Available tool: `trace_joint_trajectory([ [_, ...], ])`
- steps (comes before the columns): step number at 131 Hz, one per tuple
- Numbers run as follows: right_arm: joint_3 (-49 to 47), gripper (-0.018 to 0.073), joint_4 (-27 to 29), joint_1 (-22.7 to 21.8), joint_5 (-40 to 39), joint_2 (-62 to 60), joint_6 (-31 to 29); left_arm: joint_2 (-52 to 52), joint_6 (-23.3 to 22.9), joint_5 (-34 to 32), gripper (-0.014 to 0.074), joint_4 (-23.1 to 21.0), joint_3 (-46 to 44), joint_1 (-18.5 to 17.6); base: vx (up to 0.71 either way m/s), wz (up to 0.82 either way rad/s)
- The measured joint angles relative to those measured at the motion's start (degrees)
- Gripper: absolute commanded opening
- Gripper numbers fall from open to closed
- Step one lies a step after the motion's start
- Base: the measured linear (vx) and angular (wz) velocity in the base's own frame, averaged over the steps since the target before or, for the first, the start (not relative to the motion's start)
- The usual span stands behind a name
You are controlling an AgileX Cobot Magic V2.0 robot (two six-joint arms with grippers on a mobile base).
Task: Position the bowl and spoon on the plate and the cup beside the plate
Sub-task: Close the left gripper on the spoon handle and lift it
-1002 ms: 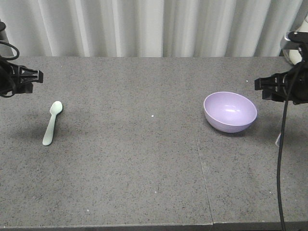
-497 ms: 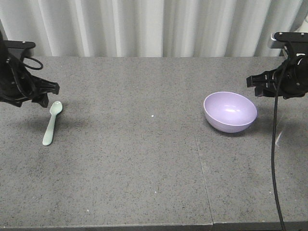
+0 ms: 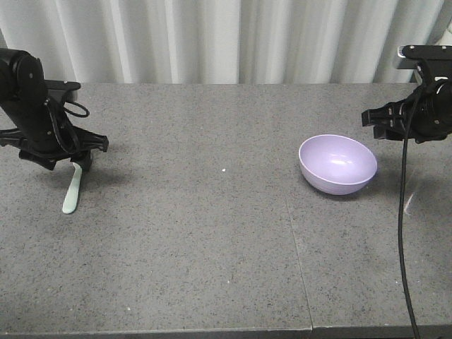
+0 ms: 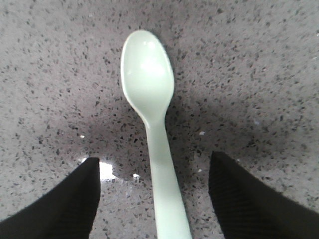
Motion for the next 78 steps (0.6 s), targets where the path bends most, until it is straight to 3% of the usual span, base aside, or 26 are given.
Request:
trace_joint_trajectory([
  [78, 0.0, 0.0351, 0.0, 0.0, -0.12, 0.0, -0.18, 6.03, -1.15, 0.58, 0.0405, -0.25, -4.41, 0.0, 0.0, 0.0],
])
